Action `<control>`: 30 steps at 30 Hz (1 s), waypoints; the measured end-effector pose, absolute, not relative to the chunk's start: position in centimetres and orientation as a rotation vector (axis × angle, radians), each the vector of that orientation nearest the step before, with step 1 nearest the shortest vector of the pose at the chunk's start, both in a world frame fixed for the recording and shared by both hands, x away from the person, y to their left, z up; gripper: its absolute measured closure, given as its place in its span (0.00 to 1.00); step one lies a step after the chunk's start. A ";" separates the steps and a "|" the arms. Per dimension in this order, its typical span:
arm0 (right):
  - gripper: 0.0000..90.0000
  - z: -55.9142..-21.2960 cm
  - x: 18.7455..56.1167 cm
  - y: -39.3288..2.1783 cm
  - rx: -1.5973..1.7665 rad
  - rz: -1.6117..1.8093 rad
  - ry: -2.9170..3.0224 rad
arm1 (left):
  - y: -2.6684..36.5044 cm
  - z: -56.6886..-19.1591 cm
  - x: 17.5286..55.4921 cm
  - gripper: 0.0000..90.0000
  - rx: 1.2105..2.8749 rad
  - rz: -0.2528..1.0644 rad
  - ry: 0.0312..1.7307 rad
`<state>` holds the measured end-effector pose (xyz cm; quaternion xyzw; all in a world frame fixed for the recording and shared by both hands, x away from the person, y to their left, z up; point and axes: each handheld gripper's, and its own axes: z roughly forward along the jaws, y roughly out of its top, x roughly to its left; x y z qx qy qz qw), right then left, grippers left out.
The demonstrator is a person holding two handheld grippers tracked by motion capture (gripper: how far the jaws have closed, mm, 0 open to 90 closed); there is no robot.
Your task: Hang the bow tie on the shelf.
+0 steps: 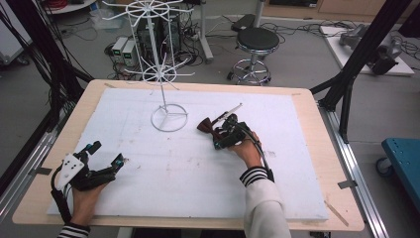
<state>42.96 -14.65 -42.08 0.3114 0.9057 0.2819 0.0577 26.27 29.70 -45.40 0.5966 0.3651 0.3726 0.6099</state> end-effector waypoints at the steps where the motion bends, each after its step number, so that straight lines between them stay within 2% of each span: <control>1: 0.59 -42.1 43.0 -14.6 0.944 0.855 2.745 | 29.6 -45.4 26.3 0.11 1.371 0.858 0.844; 2: 0.72 -42.1 42.9 -14.6 0.936 0.860 2.756 | 29.7 -45.4 26.3 0.11 1.376 0.860 0.842; 3: 0.81 -42.0 42.8 -14.6 0.913 0.860 2.764 | 29.7 -45.4 26.3 0.11 1.376 0.861 0.843; 4: 0.86 -41.9 42.7 -14.5 0.906 0.858 2.755 | 29.7 -45.4 26.3 0.11 1.373 0.858 0.844; 6: 0.88 -41.9 42.7 -14.4 0.886 0.852 2.759 | 29.7 -45.4 26.3 0.11 1.376 0.860 0.843; 30: 0.90 -40.5 41.3 -15.5 0.761 0.942 2.761 | 29.5 -45.3 26.5 0.11 1.404 0.855 0.855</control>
